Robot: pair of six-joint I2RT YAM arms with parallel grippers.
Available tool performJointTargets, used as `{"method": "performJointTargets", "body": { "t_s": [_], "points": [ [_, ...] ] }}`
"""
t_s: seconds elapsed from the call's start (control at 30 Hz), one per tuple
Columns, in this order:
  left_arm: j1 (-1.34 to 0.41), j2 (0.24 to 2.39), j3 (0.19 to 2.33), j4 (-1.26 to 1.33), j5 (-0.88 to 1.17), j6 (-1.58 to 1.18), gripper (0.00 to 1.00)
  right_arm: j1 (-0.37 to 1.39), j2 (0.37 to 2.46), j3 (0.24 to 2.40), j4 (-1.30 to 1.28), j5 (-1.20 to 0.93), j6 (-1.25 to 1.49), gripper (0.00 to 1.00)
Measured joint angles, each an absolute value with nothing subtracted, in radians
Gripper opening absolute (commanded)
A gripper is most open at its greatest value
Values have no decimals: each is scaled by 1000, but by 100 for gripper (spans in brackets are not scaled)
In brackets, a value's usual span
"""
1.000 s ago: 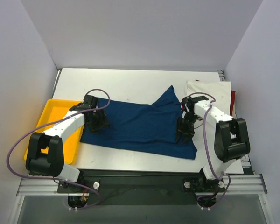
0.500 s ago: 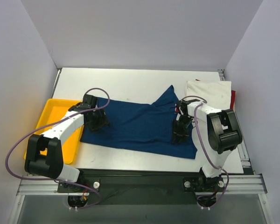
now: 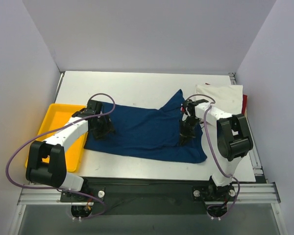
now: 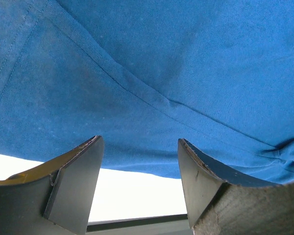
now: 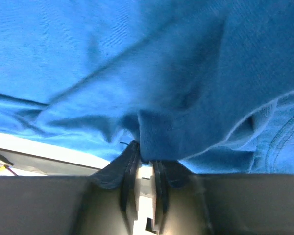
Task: Fold and stack the t-shirts
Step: Fold the flattened tshirt in 1/3 of the way
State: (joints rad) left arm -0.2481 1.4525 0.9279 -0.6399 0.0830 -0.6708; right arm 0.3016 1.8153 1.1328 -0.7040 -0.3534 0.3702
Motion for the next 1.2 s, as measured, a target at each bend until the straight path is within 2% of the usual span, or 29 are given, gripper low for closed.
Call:
{"method": "performJointTargets", "body": {
  "t_s": [0.23, 0.57, 0.67, 0.9, 0.97, 1.2],
  "points": [
    [-248, 1456, 928, -640, 83, -670, 72, 303, 1848, 1193, -735, -354, 370, 30],
    [-248, 1487, 928, -639, 84, -670, 72, 303, 1863, 1212, -786, -343, 367, 33],
    [-248, 1495, 928, -639, 84, -669, 72, 303, 1863, 1232, -802, -339, 366, 31],
    [-248, 1528, 930, -637, 87, -669, 72, 303, 1863, 1263, -828, -338, 357, 5],
    [-248, 1535, 931, -635, 88, -669, 72, 303, 1863, 1269, -831, -340, 355, 1],
    [-248, 1557, 953, -635, 88, -664, 72, 307, 1900, 1327, -857, -359, 351, 0]
  ]
}}
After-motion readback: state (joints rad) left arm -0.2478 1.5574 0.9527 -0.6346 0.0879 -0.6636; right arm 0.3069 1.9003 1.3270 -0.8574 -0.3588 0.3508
